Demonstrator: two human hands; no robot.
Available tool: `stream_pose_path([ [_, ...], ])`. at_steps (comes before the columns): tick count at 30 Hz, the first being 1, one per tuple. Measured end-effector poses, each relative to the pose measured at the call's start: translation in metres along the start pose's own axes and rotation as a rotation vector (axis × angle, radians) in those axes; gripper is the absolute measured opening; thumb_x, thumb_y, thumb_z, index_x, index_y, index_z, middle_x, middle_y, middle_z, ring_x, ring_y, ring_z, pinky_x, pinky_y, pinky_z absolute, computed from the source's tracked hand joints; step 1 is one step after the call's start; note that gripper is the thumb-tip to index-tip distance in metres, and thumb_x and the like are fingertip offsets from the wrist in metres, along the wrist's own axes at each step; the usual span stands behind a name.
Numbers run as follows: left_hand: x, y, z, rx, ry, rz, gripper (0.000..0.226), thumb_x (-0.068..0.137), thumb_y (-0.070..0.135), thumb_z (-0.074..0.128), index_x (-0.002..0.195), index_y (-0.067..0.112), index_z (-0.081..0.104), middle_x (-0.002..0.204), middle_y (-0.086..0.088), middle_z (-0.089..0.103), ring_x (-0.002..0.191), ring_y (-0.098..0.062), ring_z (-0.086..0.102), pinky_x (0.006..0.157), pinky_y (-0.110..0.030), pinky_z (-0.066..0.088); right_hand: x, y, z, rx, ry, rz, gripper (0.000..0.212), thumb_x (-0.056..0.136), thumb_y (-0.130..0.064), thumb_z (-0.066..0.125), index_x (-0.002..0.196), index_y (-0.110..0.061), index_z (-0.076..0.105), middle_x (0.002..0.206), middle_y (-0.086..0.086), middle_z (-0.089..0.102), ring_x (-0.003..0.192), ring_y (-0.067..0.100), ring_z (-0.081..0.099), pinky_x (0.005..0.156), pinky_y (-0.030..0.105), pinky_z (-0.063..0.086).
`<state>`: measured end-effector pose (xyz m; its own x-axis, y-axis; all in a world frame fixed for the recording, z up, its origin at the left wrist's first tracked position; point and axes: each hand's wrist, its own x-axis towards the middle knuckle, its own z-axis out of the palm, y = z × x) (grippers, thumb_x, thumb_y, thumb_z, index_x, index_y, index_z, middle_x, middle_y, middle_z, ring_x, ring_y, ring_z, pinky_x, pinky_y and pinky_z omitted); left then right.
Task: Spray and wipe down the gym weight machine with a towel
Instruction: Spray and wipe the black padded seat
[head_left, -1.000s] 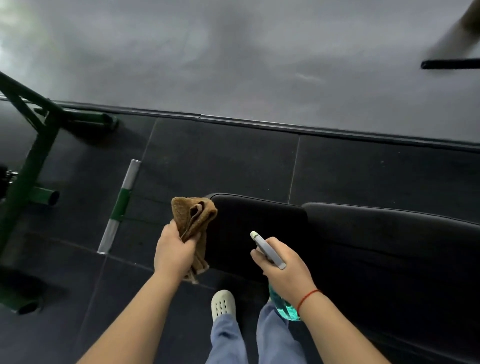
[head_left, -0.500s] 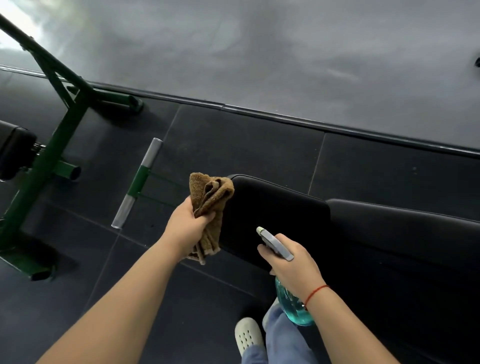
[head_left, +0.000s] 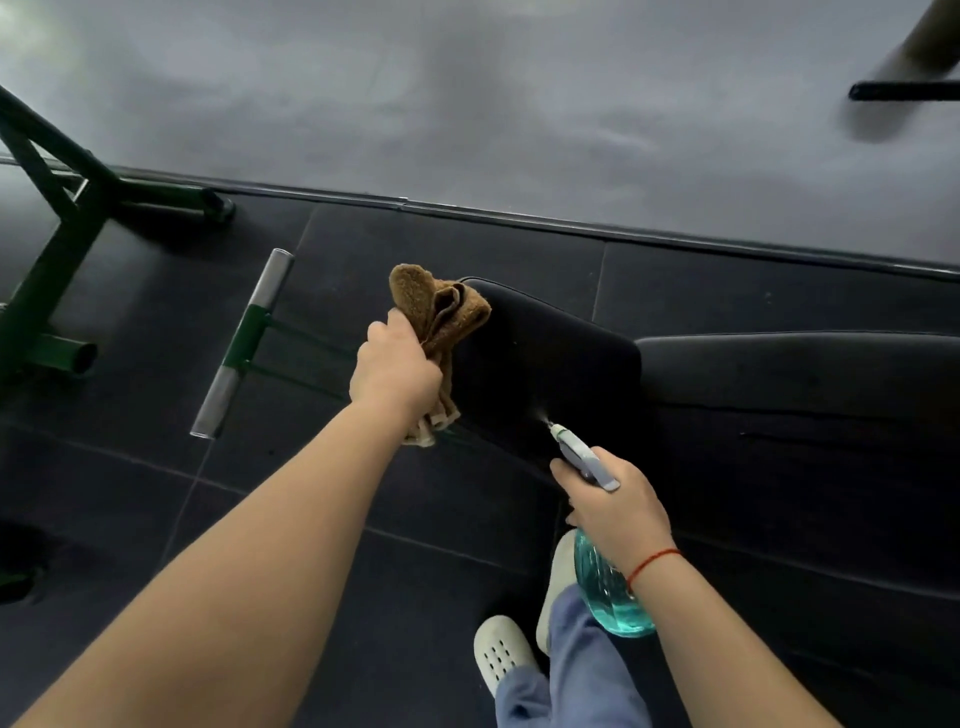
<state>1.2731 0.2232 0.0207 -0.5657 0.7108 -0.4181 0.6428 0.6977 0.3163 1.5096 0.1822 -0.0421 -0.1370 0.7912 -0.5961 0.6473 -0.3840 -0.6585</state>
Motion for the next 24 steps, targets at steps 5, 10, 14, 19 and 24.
stream_pose_path([
  [5, 0.0, 0.005, 0.005, 0.08, 0.038, 0.007, 0.053, 0.096, 0.017, 0.059, 0.142, 0.009, 0.034, 0.137, -0.017, 0.042, 0.127, -0.04, 0.046, 0.097, -0.053, 0.044, -0.008, 0.004, -0.01, 0.133, 0.0, 0.052, 0.027, 0.094, -0.044, 0.065, 0.084, -0.02, 0.062, 0.078, 0.001, 0.068, 0.062, 0.013, 0.069, 0.068, 0.038, 0.055],
  [10, 0.001, 0.004, 0.01, 0.123, 0.058, 0.018, 0.051, 0.096, 0.019, 0.06, 0.139, 0.009, 0.034, 0.135, -0.017, 0.042, 0.125, -0.04, 0.046, 0.097, -0.053, 0.043, -0.002, 0.006, -0.019, 0.257, 0.103, -0.031, 0.031, 0.096, -0.042, 0.064, 0.091, -0.012, 0.063, 0.087, 0.017, 0.067, 0.078, 0.032, 0.069, 0.054, 0.017, 0.05],
  [14, 0.001, 0.002, 0.014, 0.125, 0.093, 0.021, 0.051, 0.097, 0.018, 0.06, 0.14, 0.01, 0.034, 0.133, -0.017, 0.043, 0.123, -0.039, 0.047, 0.097, -0.052, 0.044, 0.013, 0.012, -0.027, 0.233, 0.155, -0.023, 0.038, 0.095, -0.051, 0.062, 0.084, -0.015, 0.061, 0.073, 0.003, 0.065, 0.063, 0.015, 0.071, 0.077, 0.052, 0.059],
  [19, -0.003, 0.001, 0.018, 0.069, 0.138, 0.012, 0.048, 0.096, 0.018, 0.059, 0.137, 0.008, 0.037, 0.132, -0.017, 0.044, 0.122, -0.039, 0.047, 0.096, -0.053, 0.043, 0.018, 0.025, -0.035, 0.261, 0.07, 0.012, 0.036, 0.096, -0.046, 0.063, 0.096, -0.01, 0.063, 0.091, 0.014, 0.069, 0.073, 0.023, 0.073, 0.068, 0.035, 0.061],
  [24, -0.024, 0.002, 0.027, -0.027, 0.275, 0.026, 0.045, 0.092, 0.012, 0.059, 0.134, 0.007, 0.044, 0.126, -0.017, 0.047, 0.117, -0.038, 0.048, 0.093, -0.055, 0.046, 0.012, 0.052, -0.039, 0.158, -0.055, 0.013, 0.032, 0.095, -0.048, 0.062, 0.093, -0.016, 0.063, 0.091, 0.011, 0.07, 0.077, 0.024, 0.071, 0.06, 0.025, 0.055],
])
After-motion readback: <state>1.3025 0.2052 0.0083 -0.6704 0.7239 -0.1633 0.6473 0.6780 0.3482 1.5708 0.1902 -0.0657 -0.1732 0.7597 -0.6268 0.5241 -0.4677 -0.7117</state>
